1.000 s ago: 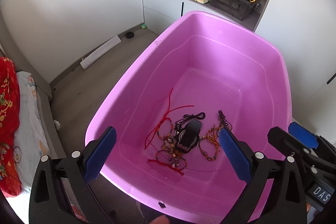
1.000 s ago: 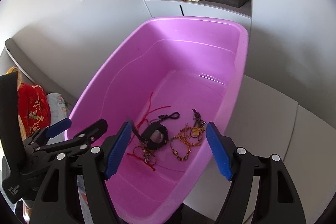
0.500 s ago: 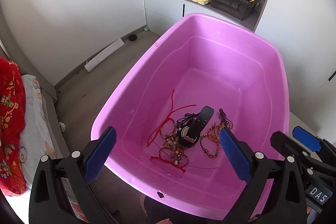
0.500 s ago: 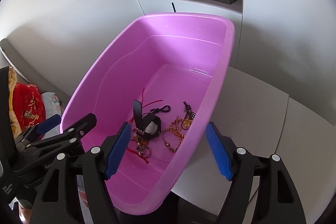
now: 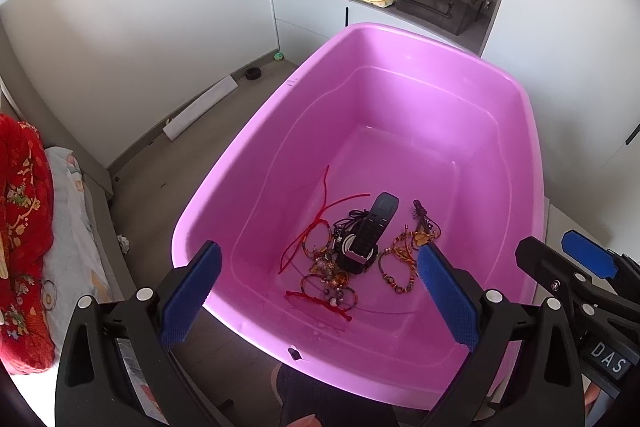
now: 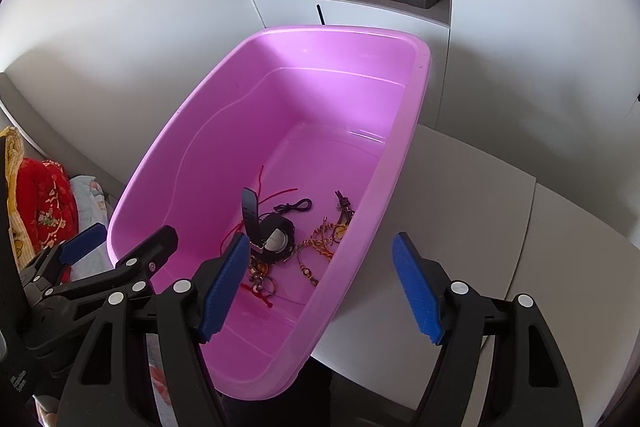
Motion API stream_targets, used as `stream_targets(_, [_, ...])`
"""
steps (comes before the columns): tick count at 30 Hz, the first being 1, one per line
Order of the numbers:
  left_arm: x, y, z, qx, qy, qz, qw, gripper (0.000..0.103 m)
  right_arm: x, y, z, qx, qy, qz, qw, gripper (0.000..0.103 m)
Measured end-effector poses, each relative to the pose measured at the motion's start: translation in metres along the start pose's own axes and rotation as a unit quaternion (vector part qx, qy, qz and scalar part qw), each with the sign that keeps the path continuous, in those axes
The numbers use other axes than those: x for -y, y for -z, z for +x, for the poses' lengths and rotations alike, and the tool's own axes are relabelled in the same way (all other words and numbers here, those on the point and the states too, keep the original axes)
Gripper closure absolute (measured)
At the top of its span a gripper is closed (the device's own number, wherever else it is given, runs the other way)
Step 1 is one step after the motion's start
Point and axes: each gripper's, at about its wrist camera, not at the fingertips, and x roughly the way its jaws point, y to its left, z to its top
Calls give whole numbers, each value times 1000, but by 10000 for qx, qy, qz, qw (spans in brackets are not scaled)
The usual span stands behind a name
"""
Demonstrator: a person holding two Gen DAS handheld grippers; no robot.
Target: Organize jewelry
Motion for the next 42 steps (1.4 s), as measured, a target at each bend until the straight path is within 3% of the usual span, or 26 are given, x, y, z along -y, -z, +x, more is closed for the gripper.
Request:
stream_targets(17, [-2,0,-2,33,-211,40,9998,6,0,4,-2,-17,198,-71,9998,33])
stream_targets(31, [-1,7,-1,37,-338,26,9994,6,-1,4,-5,58,852,-245,9960,33])
stream_targets(42, [2,8,1,13,-349,53,9994,6,-3,5,-8,81,957,-233,9951,33])
